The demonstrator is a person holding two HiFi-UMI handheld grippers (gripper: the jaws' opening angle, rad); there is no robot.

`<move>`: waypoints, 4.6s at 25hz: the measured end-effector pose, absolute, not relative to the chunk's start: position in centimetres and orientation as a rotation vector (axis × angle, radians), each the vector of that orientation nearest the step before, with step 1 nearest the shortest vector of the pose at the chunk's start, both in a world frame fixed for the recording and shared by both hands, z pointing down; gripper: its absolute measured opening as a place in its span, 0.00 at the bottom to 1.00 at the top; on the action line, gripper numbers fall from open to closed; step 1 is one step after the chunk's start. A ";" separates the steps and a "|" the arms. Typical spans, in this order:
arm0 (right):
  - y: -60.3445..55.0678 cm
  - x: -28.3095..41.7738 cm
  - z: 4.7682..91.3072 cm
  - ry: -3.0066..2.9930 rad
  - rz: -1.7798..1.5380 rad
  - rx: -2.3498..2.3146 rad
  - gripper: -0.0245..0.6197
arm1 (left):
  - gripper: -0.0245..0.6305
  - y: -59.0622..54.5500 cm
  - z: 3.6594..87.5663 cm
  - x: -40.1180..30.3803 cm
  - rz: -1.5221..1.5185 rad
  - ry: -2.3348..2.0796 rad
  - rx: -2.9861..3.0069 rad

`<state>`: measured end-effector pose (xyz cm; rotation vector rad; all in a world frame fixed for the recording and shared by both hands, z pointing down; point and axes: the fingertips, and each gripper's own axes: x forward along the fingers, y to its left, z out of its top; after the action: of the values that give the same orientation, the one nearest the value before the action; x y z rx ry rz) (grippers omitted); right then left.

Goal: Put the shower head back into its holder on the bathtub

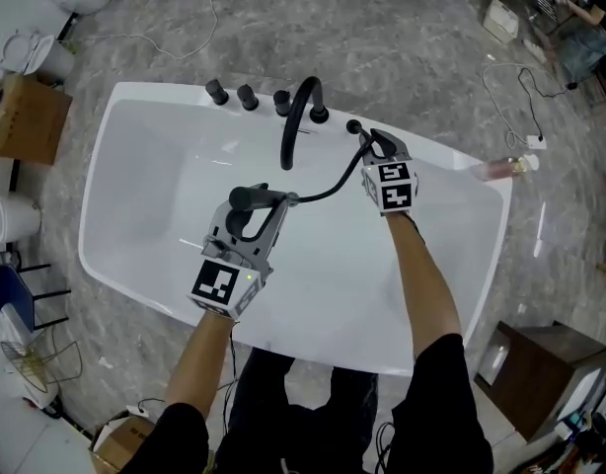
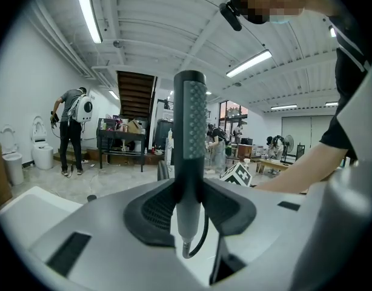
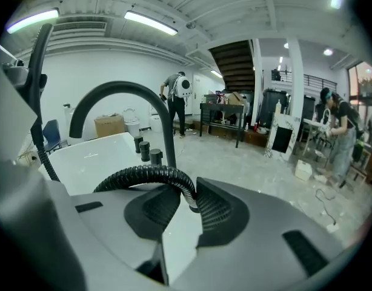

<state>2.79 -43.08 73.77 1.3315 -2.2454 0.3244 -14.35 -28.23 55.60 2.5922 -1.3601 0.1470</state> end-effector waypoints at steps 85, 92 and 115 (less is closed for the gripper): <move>-15.0 16.0 72.4 -2.206 0.697 1.528 0.05 | 0.27 -41.0 63.5 1.0 0.411 -1.352 2.672; -15.2 16.2 73.2 -2.196 0.705 1.531 0.05 | 0.26 -43.4 67.2 1.5 0.494 -1.336 2.683; -11.6 16.3 79.6 -2.125 0.832 1.508 0.05 | 0.27 -49.8 76.6 1.8 0.554 -1.304 2.568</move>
<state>16.34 -11.59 79.55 1.5082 -2.1253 0.8321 1.79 -49.81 76.58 2.5676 -1.3041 0.5537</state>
